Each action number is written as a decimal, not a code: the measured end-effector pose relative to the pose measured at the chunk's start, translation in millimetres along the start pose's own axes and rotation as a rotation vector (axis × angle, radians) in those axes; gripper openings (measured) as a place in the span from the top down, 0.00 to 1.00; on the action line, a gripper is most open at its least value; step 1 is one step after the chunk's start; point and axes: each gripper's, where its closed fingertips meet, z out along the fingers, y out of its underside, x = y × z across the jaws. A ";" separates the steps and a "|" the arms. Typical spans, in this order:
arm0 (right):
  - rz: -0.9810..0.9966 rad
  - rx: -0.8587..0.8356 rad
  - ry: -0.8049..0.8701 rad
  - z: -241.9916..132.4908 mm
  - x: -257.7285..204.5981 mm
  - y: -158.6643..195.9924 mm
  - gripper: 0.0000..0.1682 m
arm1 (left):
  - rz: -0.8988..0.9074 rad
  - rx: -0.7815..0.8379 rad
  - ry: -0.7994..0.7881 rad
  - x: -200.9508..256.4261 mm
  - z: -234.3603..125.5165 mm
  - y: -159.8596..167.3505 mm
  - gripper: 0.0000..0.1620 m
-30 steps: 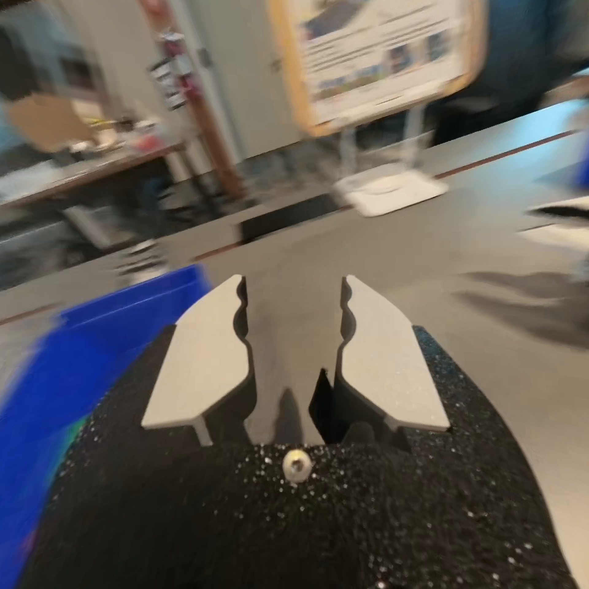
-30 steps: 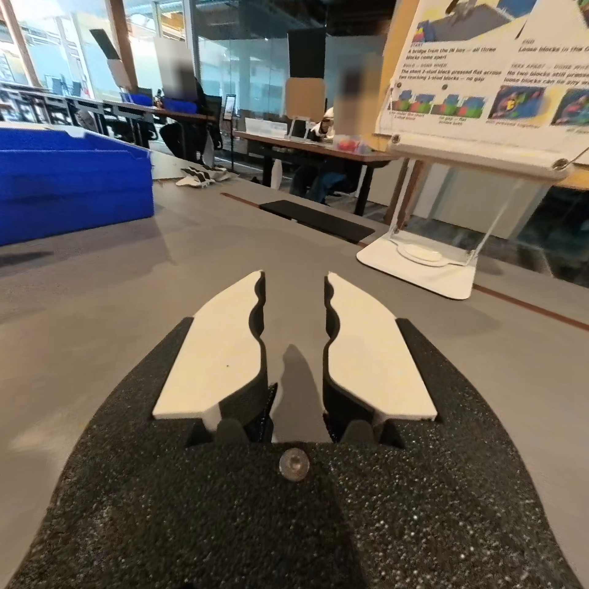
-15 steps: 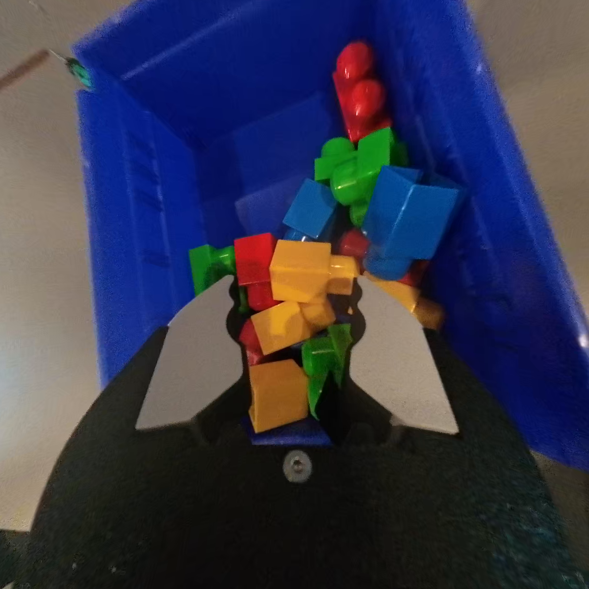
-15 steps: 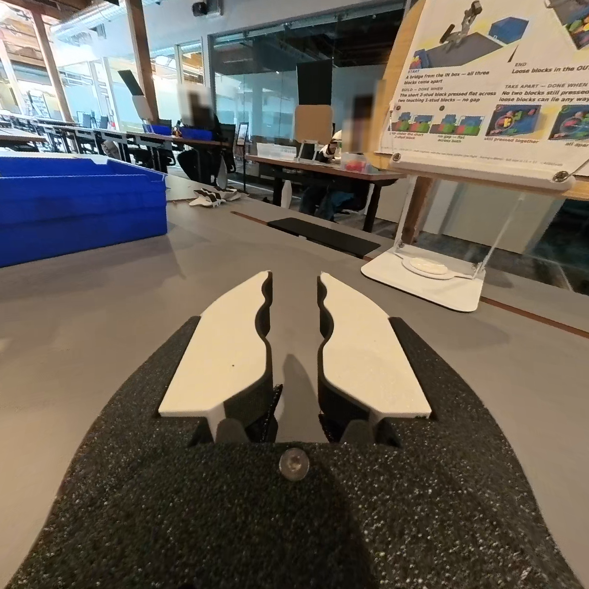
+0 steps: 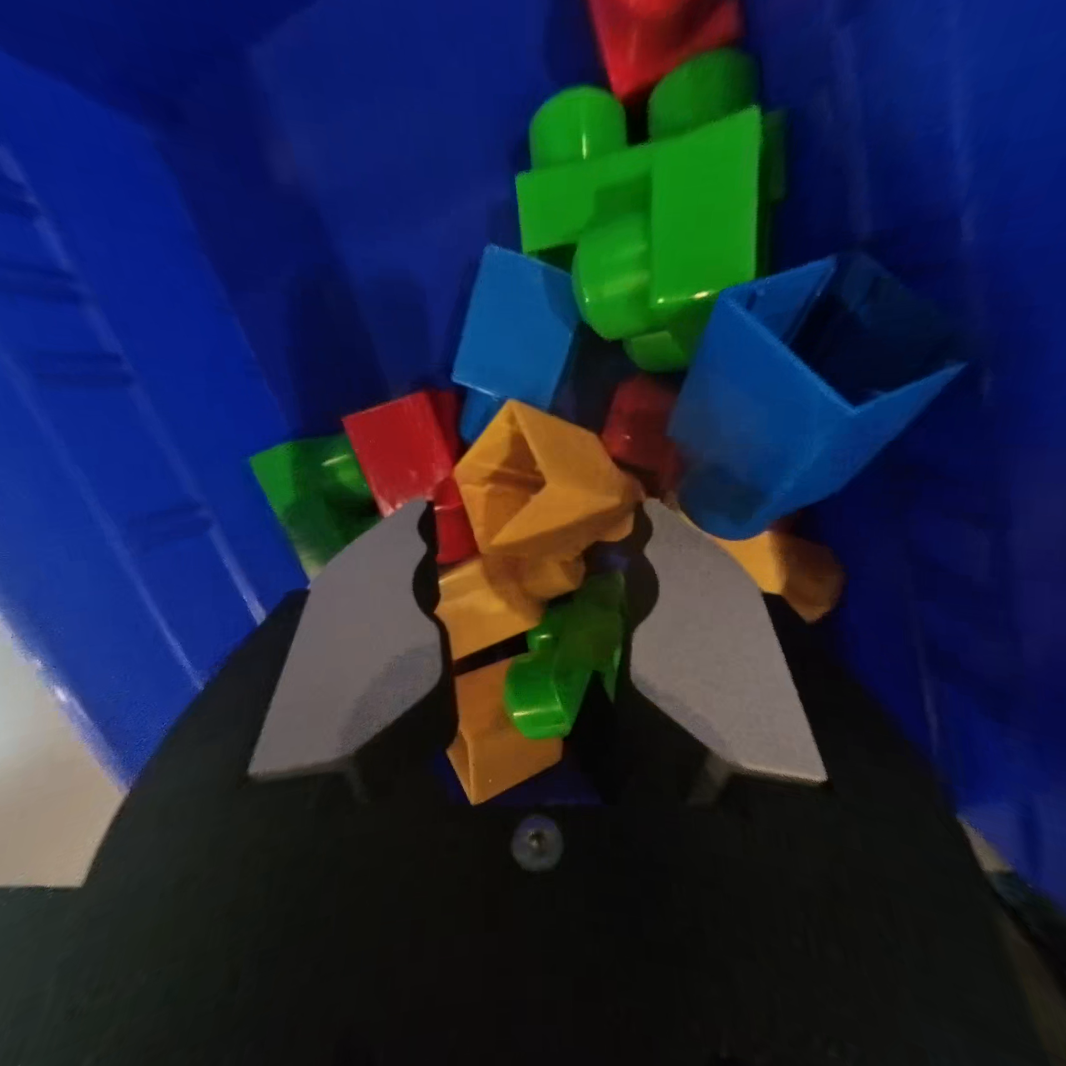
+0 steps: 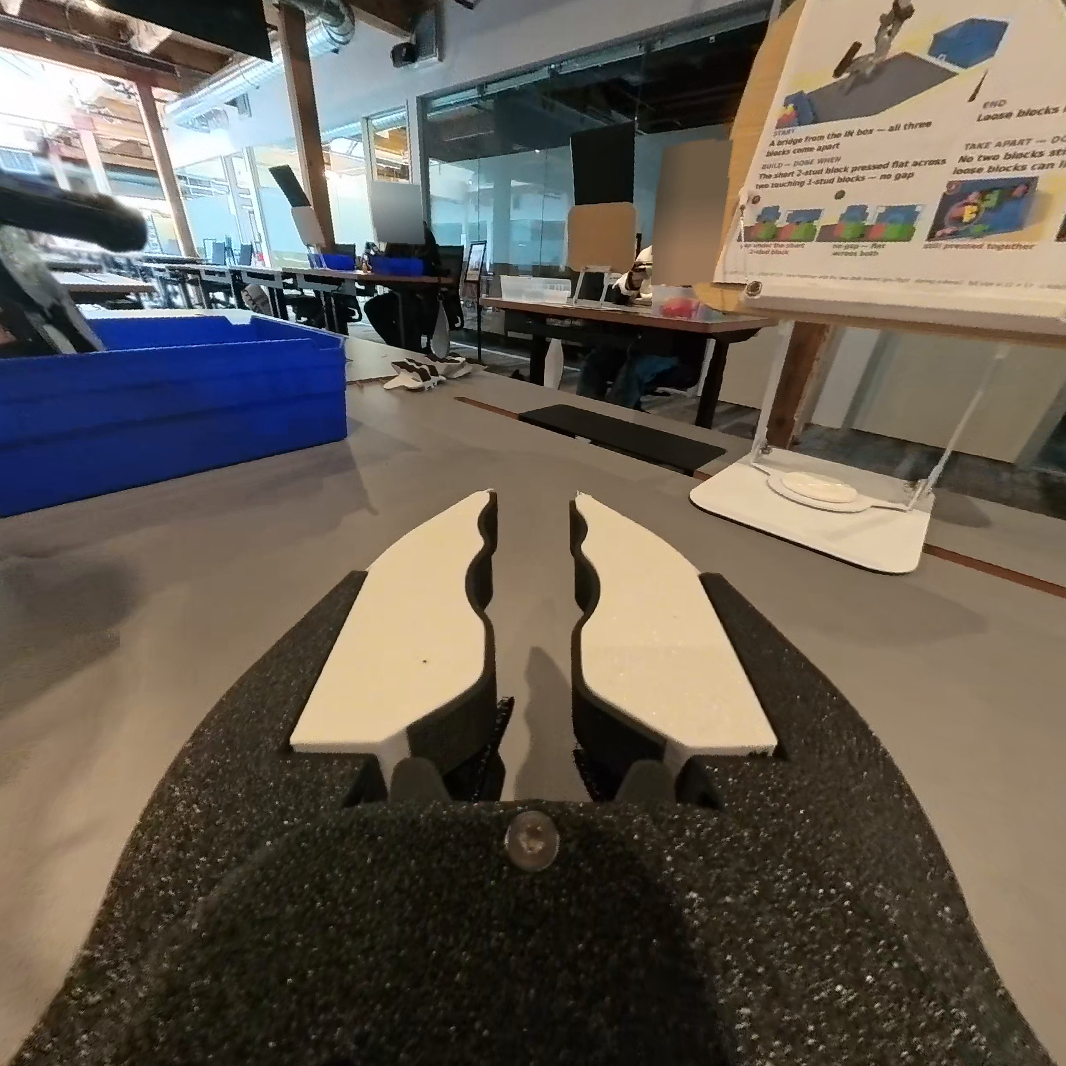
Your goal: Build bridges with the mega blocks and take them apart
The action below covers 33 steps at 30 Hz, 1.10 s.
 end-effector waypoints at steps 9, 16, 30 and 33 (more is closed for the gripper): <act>-0.044 -0.005 -0.001 0.8 -4.1 0.7 0.88 | 0.075 0.100 -0.126 -10.2 -13.2 -9.7 0.67; -0.057 -0.008 0.004 1.3 -4.6 1.2 0.89 | -0.010 0.478 -0.177 26.2 -91.4 -51.0 0.67; -0.144 0.014 -0.001 -0.9 -13.7 -0.8 0.93 | 0.303 0.627 0.309 273.4 -63.0 -136.8 0.67; -0.177 0.015 -0.007 -0.9 -17.5 -0.4 0.93 | 0.319 0.581 0.364 296.3 -42.3 -140.9 0.67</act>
